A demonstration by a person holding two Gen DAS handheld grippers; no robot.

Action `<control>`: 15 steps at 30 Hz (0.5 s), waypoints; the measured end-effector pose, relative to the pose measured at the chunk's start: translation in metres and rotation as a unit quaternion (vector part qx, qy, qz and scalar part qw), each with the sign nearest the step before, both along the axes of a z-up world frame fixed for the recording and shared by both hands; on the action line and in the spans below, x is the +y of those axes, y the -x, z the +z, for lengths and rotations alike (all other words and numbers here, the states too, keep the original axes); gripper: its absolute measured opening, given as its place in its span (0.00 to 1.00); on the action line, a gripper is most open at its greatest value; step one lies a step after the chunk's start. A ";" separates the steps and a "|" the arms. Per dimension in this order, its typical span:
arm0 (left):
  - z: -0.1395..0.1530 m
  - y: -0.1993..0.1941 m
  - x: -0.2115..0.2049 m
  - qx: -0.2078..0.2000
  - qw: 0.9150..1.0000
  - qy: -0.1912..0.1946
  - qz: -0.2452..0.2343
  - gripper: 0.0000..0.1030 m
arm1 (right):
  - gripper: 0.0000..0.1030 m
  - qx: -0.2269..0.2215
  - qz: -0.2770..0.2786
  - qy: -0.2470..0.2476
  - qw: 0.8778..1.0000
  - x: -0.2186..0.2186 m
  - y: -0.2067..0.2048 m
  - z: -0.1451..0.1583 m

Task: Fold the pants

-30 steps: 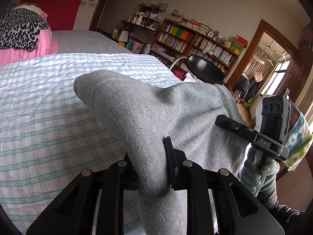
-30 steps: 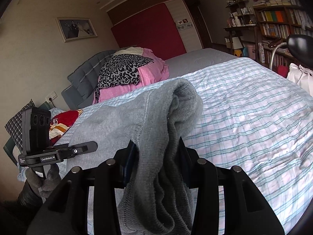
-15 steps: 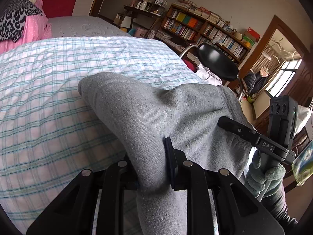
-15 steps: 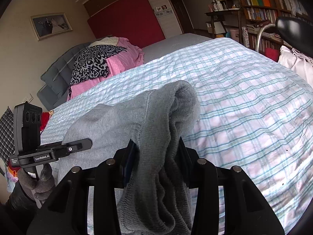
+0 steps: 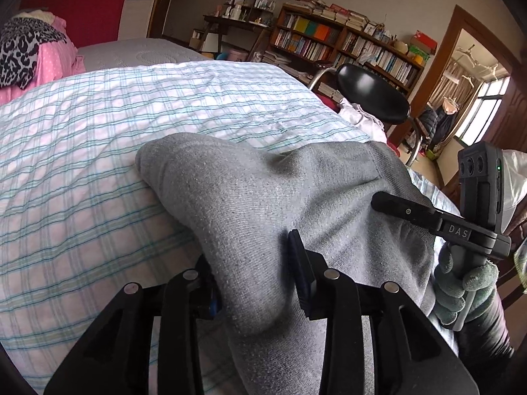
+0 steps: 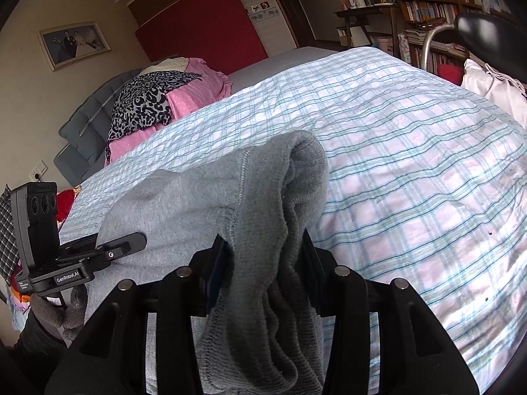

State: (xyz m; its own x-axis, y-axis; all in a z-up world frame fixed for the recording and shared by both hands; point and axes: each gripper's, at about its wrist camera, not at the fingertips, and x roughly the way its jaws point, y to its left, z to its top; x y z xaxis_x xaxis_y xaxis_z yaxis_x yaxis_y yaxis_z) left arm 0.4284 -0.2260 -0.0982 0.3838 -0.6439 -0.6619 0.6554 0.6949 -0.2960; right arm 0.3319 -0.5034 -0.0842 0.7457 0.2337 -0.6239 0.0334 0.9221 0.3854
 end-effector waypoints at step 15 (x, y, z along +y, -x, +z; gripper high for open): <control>-0.003 0.017 -0.008 -0.073 0.996 -0.056 0.015 0.58 | 0.60 -0.002 -0.056 0.067 0.996 0.015 0.021 0.007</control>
State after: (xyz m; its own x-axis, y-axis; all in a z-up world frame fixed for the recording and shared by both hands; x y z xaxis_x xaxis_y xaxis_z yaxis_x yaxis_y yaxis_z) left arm 0.4116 -0.2339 -0.1010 0.4989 -0.5561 -0.6647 0.6648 0.7376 -0.1182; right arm 0.3106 -0.4888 -0.0767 0.7655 0.0633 -0.6403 0.1376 0.9560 0.2590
